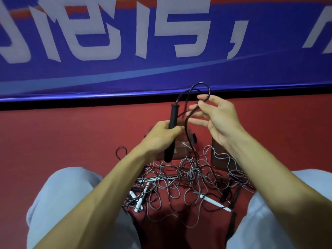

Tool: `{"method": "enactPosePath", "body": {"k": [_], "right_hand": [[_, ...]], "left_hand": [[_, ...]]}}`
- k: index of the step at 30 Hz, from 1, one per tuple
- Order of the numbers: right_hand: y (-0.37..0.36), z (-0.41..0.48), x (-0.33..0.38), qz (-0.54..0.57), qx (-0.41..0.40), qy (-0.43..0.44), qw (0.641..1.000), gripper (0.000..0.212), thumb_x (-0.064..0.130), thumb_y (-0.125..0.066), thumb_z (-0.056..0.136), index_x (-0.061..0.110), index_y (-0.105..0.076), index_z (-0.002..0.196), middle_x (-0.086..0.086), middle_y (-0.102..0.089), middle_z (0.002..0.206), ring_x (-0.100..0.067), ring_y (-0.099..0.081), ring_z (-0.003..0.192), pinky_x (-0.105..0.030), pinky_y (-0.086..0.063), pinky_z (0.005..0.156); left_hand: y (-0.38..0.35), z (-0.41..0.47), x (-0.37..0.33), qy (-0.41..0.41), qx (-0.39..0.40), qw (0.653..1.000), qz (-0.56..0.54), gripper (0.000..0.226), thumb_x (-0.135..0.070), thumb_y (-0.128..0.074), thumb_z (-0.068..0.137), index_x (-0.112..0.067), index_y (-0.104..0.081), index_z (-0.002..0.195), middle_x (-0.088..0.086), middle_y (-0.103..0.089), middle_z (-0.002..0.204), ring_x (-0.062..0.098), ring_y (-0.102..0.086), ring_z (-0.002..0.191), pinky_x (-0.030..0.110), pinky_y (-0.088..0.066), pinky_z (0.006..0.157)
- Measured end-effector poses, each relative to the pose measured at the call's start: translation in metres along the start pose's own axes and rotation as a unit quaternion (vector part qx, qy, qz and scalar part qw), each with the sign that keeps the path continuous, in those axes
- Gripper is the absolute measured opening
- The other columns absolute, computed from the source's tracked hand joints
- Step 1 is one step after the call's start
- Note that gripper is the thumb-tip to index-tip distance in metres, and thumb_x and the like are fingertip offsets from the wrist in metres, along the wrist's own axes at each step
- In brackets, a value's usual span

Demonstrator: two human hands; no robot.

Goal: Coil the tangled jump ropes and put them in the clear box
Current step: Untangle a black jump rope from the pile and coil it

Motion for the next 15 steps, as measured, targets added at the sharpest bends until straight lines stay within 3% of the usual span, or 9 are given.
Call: {"method": "enactPosePath", "body": {"k": [1, 3, 6, 8, 10, 15], "right_hand": [[0.001, 0.0, 0.002, 0.021, 0.0, -0.004, 1.0, 0.015, -0.004, -0.045, 0.097, 0.006, -0.055, 0.101, -0.014, -0.064, 0.077, -0.019, -0.069, 0.057, -0.031, -0.057, 0.053], [0.003, 0.0, 0.005, 0.055, 0.002, -0.012, 0.998, 0.013, -0.004, -0.046, 0.097, 0.006, -0.054, 0.099, -0.015, -0.064, 0.078, -0.021, -0.07, 0.06, -0.032, -0.057, 0.055], [0.01, 0.0, 0.011, 0.071, -0.008, -0.015, 0.997, 0.012, -0.005, -0.044, 0.097, 0.004, -0.053, 0.098, -0.018, -0.062, 0.081, -0.023, -0.071, 0.063, -0.034, -0.058, 0.057], [0.015, 0.002, 0.013, 0.061, -0.015, -0.016, 0.998, 0.012, -0.004, -0.044, 0.098, 0.004, -0.053, 0.096, -0.018, -0.061, 0.084, -0.023, -0.071, 0.063, -0.032, -0.058, 0.058], [0.022, 0.004, 0.014, 0.021, -0.021, -0.008, 1.0, 0.01, 0.001, -0.047, 0.098, 0.006, -0.055, 0.093, -0.015, -0.06, 0.085, -0.022, -0.07, 0.064, -0.03, -0.058, 0.058], [0.026, 0.006, -0.004, -0.217, 0.016, -0.021, 0.976, 0.012, 0.005, -0.049, 0.098, 0.007, -0.06, 0.094, -0.009, -0.063, 0.08, -0.017, -0.061, 0.06, -0.028, -0.057, 0.054]], "left_hand": [[-0.003, -0.001, -0.001, 0.001, 0.001, 1.0, 0.013, 0.02, -0.023, -0.06, 0.089, -0.01, -0.071, 0.101, 0.007, -0.055, 0.09, 0.019, -0.048, 0.085, 0.031, -0.046, 0.066], [-0.009, -0.004, -0.003, 0.013, 0.009, 1.0, 0.008, 0.016, -0.024, -0.063, 0.088, -0.015, -0.075, 0.092, 0.01, -0.056, 0.087, 0.02, -0.046, 0.083, 0.03, -0.038, 0.071], [-0.015, -0.007, -0.003, -0.003, 0.017, 1.0, -0.001, 0.021, -0.037, -0.066, 0.085, -0.019, -0.077, 0.087, 0.02, -0.069, 0.097, 0.021, -0.055, 0.086, 0.036, -0.043, 0.082], [-0.016, -0.008, -0.004, -0.032, -0.017, 0.999, -0.004, 0.019, -0.022, -0.061, 0.095, -0.012, -0.073, 0.085, 0.017, -0.072, 0.093, 0.019, -0.061, 0.082, 0.03, -0.049, 0.08], [-0.016, -0.009, -0.01, -0.057, -0.06, 0.995, -0.047, 0.018, -0.013, -0.057, 0.097, -0.008, -0.07, 0.086, 0.011, -0.074, 0.086, 0.015, -0.069, 0.079, 0.023, -0.055, 0.075], [-0.002, -0.012, -0.031, -0.071, -0.103, 0.971, -0.204, 0.019, -0.016, -0.052, 0.099, -0.008, -0.066, 0.088, 0.007, -0.075, 0.082, 0.018, -0.072, 0.082, 0.03, -0.057, 0.079]]}}
Point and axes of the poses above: each hand's wrist, its own z-axis towards the middle knuckle, its own y-axis out of the back of the hand, x = y × z, the point moved 2 cm from there along z, towards the middle knuckle
